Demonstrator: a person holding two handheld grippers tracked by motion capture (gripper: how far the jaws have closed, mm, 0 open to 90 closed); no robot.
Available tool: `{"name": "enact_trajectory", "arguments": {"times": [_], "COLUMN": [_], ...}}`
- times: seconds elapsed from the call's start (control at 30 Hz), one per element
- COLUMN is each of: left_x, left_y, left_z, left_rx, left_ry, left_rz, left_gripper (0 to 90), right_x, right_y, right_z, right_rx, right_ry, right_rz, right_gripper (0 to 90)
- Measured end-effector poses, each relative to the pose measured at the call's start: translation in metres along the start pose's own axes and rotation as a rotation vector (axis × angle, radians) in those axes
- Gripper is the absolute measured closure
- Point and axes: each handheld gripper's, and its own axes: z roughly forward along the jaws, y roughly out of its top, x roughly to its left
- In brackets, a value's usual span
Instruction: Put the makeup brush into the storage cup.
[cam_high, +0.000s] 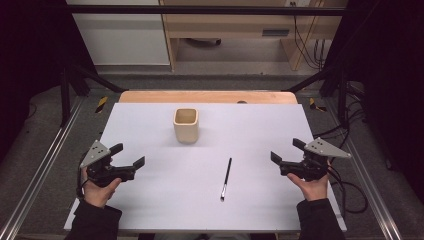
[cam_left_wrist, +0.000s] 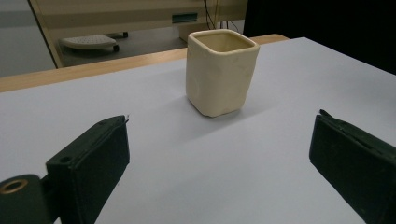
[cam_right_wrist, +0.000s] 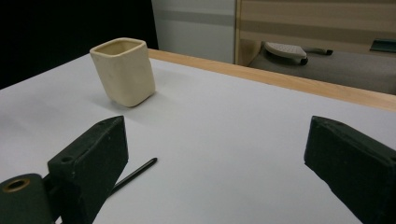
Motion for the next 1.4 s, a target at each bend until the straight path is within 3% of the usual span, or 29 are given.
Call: {"name": "enact_trajectory", "arguments": {"times": [0.3, 0.37, 0.67, 0.97, 1.4], "left_x": [0.001, 0.003, 0.004, 0.004, 0.005], "left_y": [-0.004, -0.004, -0.007, -0.008, -0.008], "left_z": [0.001, 0.001, 0.003, 0.005, 0.004], "left_rx": [0.010, 0.014, 0.023, 0.030, 0.025], "left_ry": [0.003, 0.004, 0.007, 0.008, 0.008], "left_rz": [-0.001, -0.002, -0.008, -0.007, -0.011], "left_gripper": [5.1, 5.1, 5.1, 5.3, 5.6], "right_x": [0.005, 0.006, 0.026, 0.056, 0.081], "right_y": [-0.001, -0.001, 0.006, 0.005, -0.012], "right_z": [0.003, 0.005, 0.014, 0.041, 0.079], "right_rx": [0.011, 0.018, 0.030, 0.088, 0.194], "right_ry": [0.010, 0.009, 0.028, 0.049, 0.064], "right_rz": [-0.001, -0.019, -0.045, -0.075, -0.090], "right_gripper": [6.6, 6.3, 6.6, 6.7, 9.6]}}
